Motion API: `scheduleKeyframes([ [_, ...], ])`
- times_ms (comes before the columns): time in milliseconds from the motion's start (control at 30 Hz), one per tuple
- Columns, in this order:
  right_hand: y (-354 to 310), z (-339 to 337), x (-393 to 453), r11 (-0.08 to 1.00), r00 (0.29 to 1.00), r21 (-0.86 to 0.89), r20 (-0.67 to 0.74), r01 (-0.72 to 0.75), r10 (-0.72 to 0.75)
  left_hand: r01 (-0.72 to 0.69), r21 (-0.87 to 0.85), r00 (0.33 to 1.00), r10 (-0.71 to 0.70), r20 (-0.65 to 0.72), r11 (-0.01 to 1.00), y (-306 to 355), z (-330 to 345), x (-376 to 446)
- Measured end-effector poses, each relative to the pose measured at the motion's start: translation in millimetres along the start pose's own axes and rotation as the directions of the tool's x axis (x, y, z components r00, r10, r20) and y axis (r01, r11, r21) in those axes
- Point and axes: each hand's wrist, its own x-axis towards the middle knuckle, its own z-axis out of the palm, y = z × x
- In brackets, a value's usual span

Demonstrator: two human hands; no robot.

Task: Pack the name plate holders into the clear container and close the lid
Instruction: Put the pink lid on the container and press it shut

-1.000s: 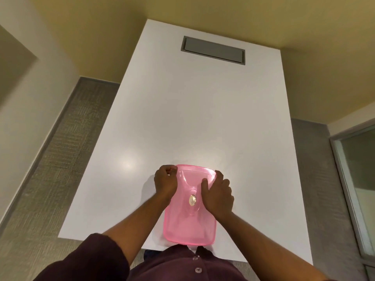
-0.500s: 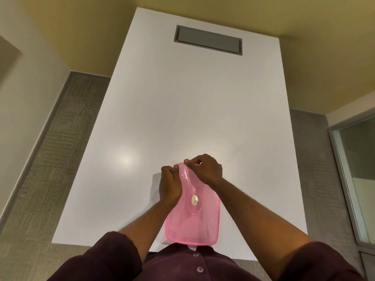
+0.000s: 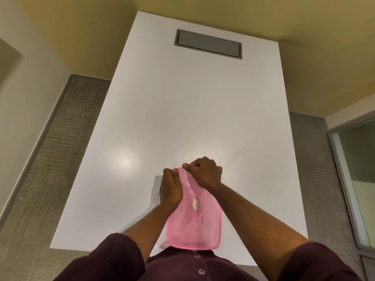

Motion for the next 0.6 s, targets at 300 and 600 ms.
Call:
scheduleKeyframes([
  [300,53,-3,-63,0.967,0.949,0.241,-0.277,-0.083,0.151,-0.116,-0.033,0.992,0.118,0.036,0.993,4,-19,12],
  [600,103,12,-120,0.85,0.927,0.371,0.142,-0.374,0.346,-0.055,0.134,0.875,-0.017,0.484,0.989,32,-35,29],
])
